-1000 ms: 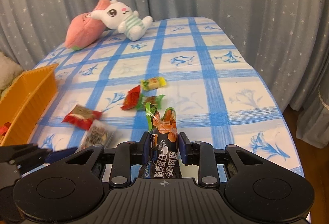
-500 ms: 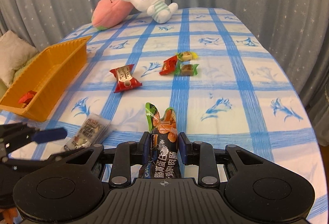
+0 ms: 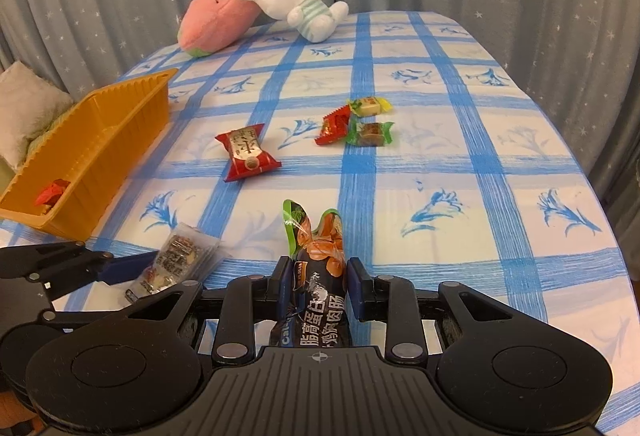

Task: Organize snacks
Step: 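Grasp the clear printed snack packet with the left tool while the right tool holds the dark bar, then carry both packets over the orange tray and open both tools to drop them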

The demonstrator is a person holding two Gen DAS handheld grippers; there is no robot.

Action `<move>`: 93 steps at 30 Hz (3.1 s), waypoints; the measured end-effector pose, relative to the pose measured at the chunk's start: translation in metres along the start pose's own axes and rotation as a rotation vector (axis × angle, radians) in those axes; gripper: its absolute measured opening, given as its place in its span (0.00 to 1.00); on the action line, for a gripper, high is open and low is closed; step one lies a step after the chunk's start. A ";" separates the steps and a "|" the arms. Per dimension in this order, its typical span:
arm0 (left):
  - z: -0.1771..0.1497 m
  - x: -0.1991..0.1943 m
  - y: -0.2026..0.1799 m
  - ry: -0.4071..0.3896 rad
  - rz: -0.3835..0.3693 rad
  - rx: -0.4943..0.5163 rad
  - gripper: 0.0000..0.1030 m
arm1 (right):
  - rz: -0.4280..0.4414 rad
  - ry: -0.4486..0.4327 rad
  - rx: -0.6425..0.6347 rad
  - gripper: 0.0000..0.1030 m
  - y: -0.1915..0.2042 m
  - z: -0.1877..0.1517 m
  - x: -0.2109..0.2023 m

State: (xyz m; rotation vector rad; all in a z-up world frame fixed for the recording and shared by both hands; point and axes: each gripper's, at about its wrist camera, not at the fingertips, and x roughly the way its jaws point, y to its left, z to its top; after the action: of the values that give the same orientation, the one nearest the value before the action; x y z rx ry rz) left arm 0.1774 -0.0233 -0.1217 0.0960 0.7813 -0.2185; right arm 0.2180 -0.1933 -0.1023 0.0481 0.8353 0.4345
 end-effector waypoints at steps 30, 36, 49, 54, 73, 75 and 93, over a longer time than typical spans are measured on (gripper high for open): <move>-0.002 -0.153 0.073 -0.111 0.247 -0.308 0.33 | 0.073 -0.107 -0.070 0.29 0.098 -0.004 -0.067; -0.010 -0.193 0.101 -0.139 0.311 -0.371 0.33 | 0.137 -0.121 -0.128 0.29 0.144 0.004 -0.077; -0.011 -0.231 0.155 -0.168 0.366 -0.437 0.33 | 0.214 -0.147 -0.237 0.29 0.217 0.037 -0.070; -0.001 -0.228 0.170 -0.175 0.363 -0.444 0.33 | 0.213 -0.141 -0.262 0.29 0.228 0.050 -0.061; 0.026 -0.171 0.218 -0.128 0.329 -0.446 0.33 | 0.198 -0.090 -0.313 0.29 0.245 0.097 0.005; 0.026 -0.165 0.223 -0.118 0.326 -0.446 0.33 | 0.203 -0.082 -0.309 0.29 0.246 0.098 0.012; 0.029 -0.114 0.245 -0.052 0.289 -0.406 0.33 | 0.194 -0.024 -0.238 0.29 0.237 0.106 0.054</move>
State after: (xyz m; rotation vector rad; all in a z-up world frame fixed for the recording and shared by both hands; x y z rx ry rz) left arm 0.1754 0.2289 -0.0191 -0.1793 0.7374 0.2121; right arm 0.2432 0.0577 -0.0191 -0.0870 0.7537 0.7124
